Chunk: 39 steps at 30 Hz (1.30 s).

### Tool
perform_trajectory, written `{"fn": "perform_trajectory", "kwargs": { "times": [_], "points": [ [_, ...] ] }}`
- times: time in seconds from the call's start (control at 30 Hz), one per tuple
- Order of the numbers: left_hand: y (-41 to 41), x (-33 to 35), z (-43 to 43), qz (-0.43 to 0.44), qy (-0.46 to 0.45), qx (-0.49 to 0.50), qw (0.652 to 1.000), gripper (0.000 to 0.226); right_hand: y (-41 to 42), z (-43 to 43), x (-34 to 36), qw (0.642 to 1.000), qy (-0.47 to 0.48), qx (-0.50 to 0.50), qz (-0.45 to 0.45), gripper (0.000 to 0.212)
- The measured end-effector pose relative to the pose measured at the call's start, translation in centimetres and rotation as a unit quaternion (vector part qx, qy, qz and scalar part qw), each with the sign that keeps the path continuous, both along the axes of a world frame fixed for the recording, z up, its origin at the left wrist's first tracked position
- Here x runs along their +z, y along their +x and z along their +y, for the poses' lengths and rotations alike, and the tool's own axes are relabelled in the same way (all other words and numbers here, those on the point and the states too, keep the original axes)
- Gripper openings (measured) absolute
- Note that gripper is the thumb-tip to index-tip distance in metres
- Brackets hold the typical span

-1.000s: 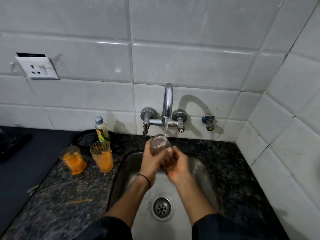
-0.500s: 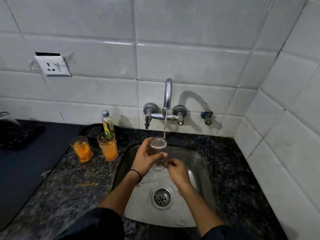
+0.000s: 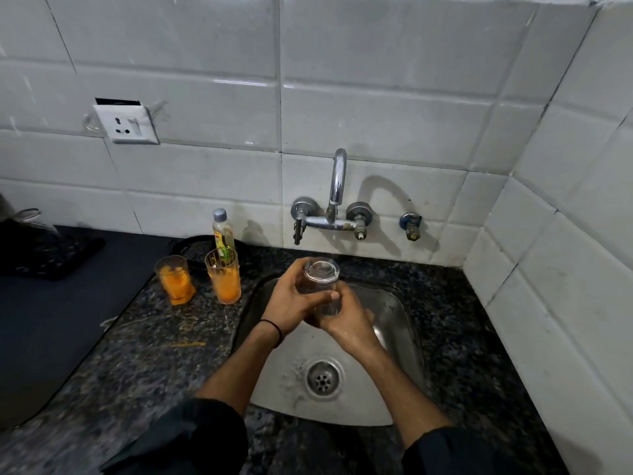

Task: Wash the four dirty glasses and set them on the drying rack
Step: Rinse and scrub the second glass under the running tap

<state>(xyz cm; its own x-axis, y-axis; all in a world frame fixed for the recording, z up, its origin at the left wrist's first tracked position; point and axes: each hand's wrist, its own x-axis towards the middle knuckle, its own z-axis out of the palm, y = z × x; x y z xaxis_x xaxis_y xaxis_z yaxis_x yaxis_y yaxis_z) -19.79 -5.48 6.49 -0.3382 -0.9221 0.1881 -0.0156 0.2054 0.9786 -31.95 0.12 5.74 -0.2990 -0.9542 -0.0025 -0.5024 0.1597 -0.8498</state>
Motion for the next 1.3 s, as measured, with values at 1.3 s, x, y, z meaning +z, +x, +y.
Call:
{"fn": "perform_trajectory", "kwargs": {
  "times": [1.3],
  "points": [
    [44.0,-3.9,-18.5,-0.038,0.135,0.397,0.907,0.023,36.8,-26.6,2.4,0.886,0.072,0.131,-0.439,0.025]
  ]
}}
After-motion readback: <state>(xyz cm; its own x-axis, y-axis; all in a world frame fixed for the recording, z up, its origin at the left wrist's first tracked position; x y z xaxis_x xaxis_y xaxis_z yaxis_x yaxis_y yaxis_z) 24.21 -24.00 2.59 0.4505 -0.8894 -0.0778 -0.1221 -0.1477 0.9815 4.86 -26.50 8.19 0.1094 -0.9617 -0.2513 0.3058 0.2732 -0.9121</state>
